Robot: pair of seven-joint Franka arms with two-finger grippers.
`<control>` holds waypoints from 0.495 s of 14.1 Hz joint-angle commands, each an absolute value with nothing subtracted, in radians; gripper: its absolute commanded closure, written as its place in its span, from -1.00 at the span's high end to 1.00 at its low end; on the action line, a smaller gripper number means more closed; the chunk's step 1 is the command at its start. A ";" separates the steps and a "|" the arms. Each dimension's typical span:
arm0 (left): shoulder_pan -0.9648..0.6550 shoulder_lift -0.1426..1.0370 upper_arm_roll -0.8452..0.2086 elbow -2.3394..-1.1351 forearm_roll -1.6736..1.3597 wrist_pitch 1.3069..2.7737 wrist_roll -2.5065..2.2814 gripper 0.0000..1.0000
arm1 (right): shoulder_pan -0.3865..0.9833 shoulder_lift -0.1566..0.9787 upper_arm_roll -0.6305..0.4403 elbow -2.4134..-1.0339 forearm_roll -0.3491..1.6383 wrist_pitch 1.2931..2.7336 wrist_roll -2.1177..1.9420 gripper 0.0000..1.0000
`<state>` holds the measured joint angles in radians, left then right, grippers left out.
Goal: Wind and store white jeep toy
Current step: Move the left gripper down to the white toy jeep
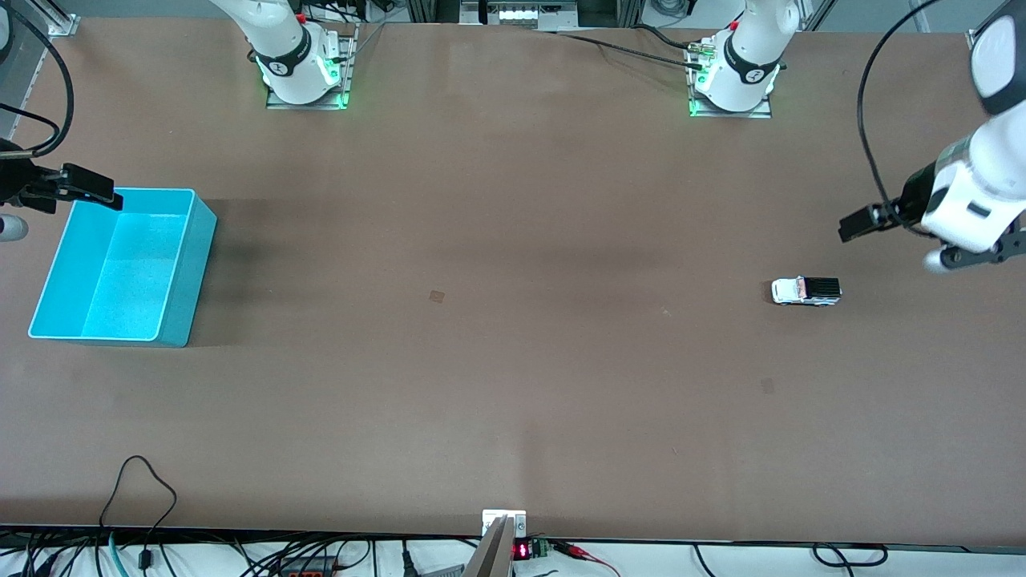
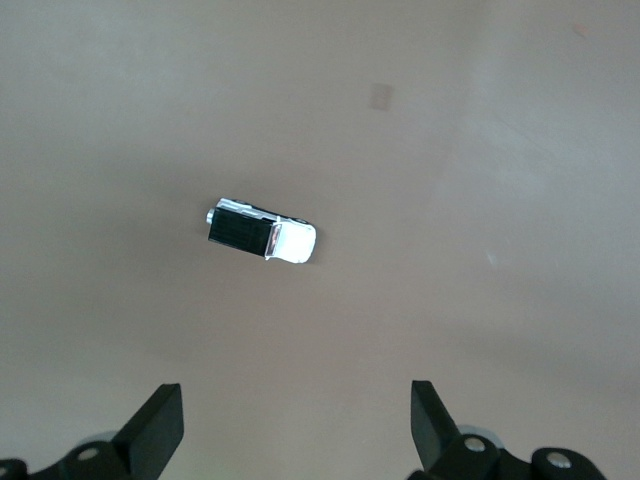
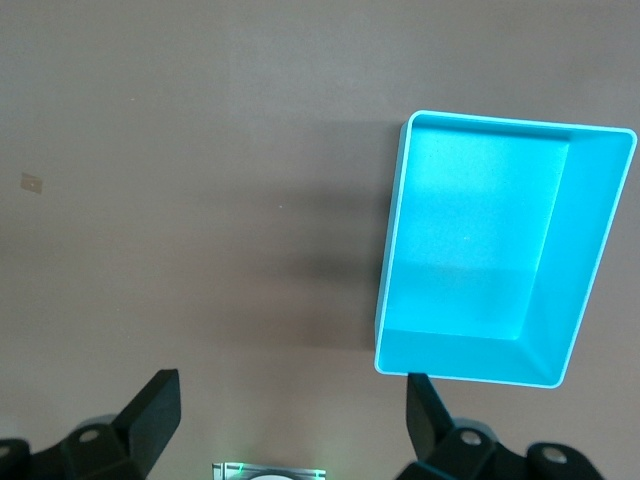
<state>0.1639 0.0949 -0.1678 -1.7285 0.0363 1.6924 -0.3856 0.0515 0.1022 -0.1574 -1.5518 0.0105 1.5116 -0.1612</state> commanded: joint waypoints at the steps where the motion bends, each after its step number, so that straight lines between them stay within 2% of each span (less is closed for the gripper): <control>1: 0.193 0.165 -0.170 -1.736 0.057 1.745 -0.625 1.00 | 0.043 0.083 -0.152 -1.572 0.014 1.520 -0.167 1.00; 7: 0.255 0.212 -0.170 -1.906 0.058 1.922 -1.136 1.00 | 0.044 0.083 -0.152 -1.572 0.012 1.519 -0.166 1.00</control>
<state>0.2439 0.2166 -0.1635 -1.8575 0.0413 1.8692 -0.9902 0.0512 0.1022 -0.1575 -1.5530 0.0105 1.5116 -0.1613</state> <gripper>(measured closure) 0.000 0.000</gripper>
